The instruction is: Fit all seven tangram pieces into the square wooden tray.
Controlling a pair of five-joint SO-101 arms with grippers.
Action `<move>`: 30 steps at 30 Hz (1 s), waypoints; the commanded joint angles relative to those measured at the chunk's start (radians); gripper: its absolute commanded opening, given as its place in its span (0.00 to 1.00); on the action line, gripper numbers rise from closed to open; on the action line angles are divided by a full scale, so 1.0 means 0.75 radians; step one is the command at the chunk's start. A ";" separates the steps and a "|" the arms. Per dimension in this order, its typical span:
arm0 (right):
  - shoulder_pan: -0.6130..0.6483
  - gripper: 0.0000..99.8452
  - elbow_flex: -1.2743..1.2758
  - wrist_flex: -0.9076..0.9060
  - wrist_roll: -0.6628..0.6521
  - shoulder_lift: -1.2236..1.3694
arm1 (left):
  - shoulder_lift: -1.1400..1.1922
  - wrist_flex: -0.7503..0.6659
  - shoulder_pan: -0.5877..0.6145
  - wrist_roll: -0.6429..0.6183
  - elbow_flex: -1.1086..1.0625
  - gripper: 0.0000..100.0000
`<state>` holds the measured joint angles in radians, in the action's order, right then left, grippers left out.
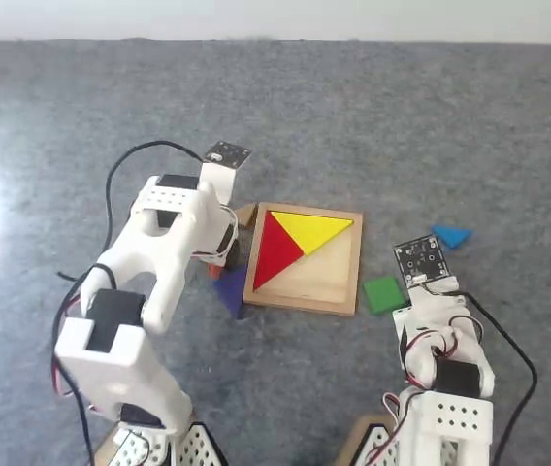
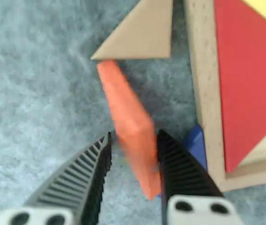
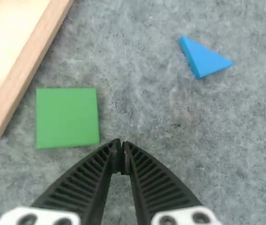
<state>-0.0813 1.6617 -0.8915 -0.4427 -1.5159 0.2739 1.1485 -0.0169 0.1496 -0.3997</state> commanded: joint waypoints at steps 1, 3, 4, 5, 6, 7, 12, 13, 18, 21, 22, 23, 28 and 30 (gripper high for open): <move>0.011 0.01 -0.008 0.032 -0.016 -0.021 | 0.016 0.004 0.041 0.012 0.073 0.16; 0.011 0.01 -0.008 0.032 -0.016 -0.021 | 0.002 0.004 0.057 0.010 0.095 0.16; 0.011 0.01 -0.008 0.032 -0.016 -0.021 | -0.010 0.010 0.072 0.010 0.107 0.16; 0.011 0.01 -0.008 0.032 -0.016 -0.021 | -0.027 0.010 0.090 0.010 0.114 0.16; 0.011 0.01 -0.008 0.032 -0.016 -0.021 | -0.049 0.012 0.104 0.010 0.120 0.16; 0.011 0.01 -0.008 0.032 -0.016 -0.021 | -0.074 0.012 0.125 0.012 0.122 0.16; 0.011 0.01 -0.008 0.032 -0.016 -0.021 | -0.184 0.012 0.207 0.018 0.116 0.16; 0.011 0.01 -0.008 0.032 -0.016 -0.021 | -0.196 0.012 0.221 0.018 0.116 0.16; 0.011 0.01 -0.008 0.032 -0.016 -0.021 | -0.205 0.010 0.252 0.012 0.120 0.16; 0.011 0.01 -0.008 0.032 -0.016 -0.021 | -0.205 0.006 0.248 -0.002 0.116 0.16; 0.011 0.01 -0.008 0.032 -0.016 -0.021 | -0.205 0.004 0.248 -0.031 0.120 0.16; 0.011 0.01 -0.008 0.032 -0.016 -0.021 | -0.205 0.002 0.248 -0.053 0.120 0.17; 0.011 0.01 -0.008 0.032 -0.016 -0.021 | -0.205 0.004 0.245 -0.123 0.120 0.21; 0.011 0.01 -0.008 0.032 -0.016 -0.021 | -0.205 0.002 0.239 -0.123 0.122 0.21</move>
<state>-0.0813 1.6617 -0.8915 -0.4427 -1.5159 0.1788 1.1500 0.1642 0.0760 -0.3506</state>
